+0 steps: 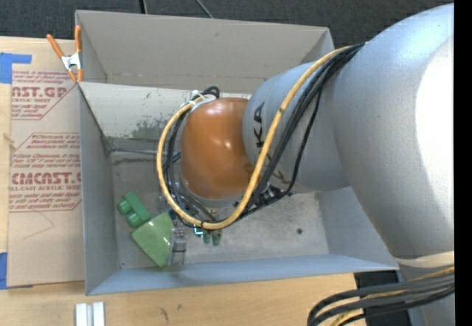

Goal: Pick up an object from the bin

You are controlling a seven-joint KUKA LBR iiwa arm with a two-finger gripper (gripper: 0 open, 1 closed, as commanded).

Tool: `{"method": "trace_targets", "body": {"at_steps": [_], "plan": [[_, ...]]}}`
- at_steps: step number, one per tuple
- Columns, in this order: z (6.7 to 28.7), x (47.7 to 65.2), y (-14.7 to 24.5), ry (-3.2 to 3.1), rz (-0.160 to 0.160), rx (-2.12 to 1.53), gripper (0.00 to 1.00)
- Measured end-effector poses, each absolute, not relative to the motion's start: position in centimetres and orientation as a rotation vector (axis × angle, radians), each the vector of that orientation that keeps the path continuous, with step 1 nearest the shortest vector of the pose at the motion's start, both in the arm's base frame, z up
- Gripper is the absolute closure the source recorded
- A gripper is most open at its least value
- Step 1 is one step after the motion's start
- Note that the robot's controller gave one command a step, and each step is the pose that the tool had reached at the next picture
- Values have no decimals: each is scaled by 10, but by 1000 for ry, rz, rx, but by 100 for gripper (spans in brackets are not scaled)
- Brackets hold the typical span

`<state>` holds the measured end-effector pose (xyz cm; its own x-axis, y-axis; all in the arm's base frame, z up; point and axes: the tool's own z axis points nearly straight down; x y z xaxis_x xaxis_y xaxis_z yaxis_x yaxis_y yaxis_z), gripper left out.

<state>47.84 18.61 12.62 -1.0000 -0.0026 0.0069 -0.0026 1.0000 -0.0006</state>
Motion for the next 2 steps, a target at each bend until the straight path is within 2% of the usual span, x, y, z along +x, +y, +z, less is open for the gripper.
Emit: {"method": "trace_targets", "body": {"at_steps": [1,2], "plan": [[131,482,185,-3144,-3,-1,100],[288,487,187,-3151,-5,25,100]]}}
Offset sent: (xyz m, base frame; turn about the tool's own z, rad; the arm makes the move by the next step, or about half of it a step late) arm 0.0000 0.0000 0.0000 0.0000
